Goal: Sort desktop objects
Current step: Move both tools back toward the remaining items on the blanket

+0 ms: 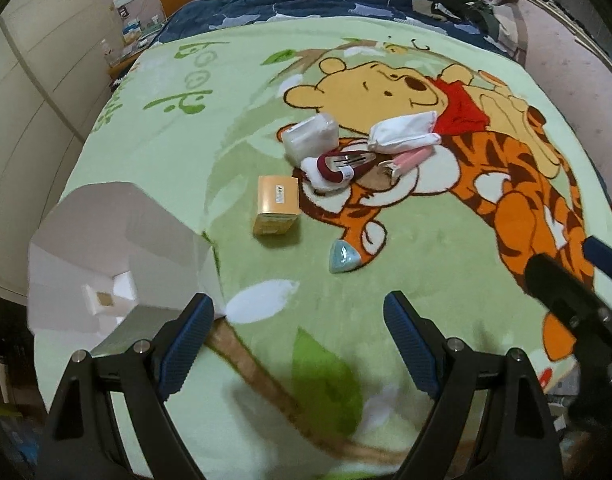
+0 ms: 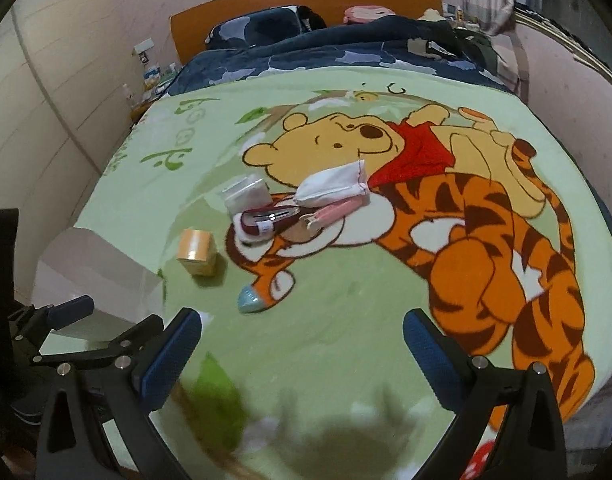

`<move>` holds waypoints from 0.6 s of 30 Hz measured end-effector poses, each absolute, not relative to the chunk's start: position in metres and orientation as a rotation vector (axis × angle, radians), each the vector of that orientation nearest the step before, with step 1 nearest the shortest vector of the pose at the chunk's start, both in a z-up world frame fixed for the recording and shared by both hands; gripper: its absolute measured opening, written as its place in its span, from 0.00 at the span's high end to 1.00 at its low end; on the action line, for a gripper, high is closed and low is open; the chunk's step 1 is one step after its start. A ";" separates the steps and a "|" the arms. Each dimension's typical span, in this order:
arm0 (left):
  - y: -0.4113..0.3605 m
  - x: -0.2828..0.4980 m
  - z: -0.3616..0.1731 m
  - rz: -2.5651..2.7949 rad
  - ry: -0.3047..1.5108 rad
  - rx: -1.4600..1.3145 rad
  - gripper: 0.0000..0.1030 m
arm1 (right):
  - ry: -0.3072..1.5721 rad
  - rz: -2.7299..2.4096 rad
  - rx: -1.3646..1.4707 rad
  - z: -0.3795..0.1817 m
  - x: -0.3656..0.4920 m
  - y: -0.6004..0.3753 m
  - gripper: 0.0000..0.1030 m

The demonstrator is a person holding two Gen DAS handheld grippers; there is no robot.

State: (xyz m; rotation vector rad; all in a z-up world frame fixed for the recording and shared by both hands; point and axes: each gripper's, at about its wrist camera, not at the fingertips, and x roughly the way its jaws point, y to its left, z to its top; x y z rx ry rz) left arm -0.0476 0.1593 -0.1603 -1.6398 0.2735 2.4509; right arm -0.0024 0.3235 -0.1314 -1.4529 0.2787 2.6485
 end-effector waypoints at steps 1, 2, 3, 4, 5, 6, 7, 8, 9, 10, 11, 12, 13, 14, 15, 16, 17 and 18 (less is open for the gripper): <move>0.163 -0.052 -0.167 2.457 0.285 -1.644 0.15 | 0.281 2.649 -1.451 -0.135 -0.007 0.328 0.00; 0.165 -0.056 -0.173 2.461 0.292 -1.646 0.15 | 0.290 2.650 -1.442 -0.139 -0.011 0.333 0.00; 0.167 -0.062 -0.180 2.467 0.295 -1.646 0.15 | 0.301 2.651 -1.433 -0.144 -0.015 0.338 0.00; 0.168 -0.068 -0.188 2.473 0.299 -1.646 0.15 | 0.304 2.654 -1.424 -0.148 -0.019 0.342 0.00; 0.169 -0.073 -0.195 2.478 0.302 -1.646 0.15 | 0.306 2.657 -1.415 -0.153 -0.022 0.345 0.00; 0.170 -0.079 -0.203 2.484 0.305 -1.645 0.15 | 0.308 2.660 -1.406 -0.157 -0.026 0.348 0.00; 0.171 -0.085 -0.210 2.490 0.308 -1.645 0.15 | 0.309 2.658 -1.406 -0.163 -0.029 0.349 0.00; 0.172 -0.091 -0.218 2.496 0.311 -1.645 0.15 | 0.310 2.655 -1.408 -0.170 -0.032 0.351 0.00; 0.173 -0.097 -0.225 2.502 0.315 -1.644 0.15 | 0.312 2.653 -1.410 -0.177 -0.035 0.352 0.00; 0.174 -0.103 -0.233 2.508 0.318 -1.644 0.15 | 0.317 2.652 -1.416 -0.185 -0.037 0.351 0.00; 0.175 -0.109 -0.240 2.514 0.321 -1.643 0.15 | 0.322 2.651 -1.423 -0.194 -0.039 0.350 0.00; 0.174 -0.114 -0.246 2.519 0.324 -1.633 0.15 | 0.327 2.650 -1.430 -0.202 -0.040 0.349 0.00; 0.172 -0.118 -0.252 2.522 0.325 -1.623 0.15 | 0.322 2.653 -1.442 -0.210 -0.041 0.346 0.00; 0.170 -0.120 -0.257 2.521 0.321 -1.616 0.15 | 0.301 2.667 -1.460 -0.220 -0.042 0.341 0.00; 0.167 -0.121 -0.262 2.519 0.316 -1.601 0.15 | 0.278 2.682 -1.479 -0.230 -0.043 0.335 0.00; 0.165 -0.120 -0.265 2.520 0.319 -1.586 0.15 | 0.255 2.697 -1.499 -0.239 -0.044 0.329 0.00; 0.164 -0.119 -0.267 2.519 0.326 -1.578 0.15 | 0.232 2.711 -1.518 -0.248 -0.044 0.322 0.00; 0.161 -0.115 -0.270 2.515 0.332 -1.573 0.15 | 0.208 2.726 -1.537 -0.257 -0.044 0.316 0.00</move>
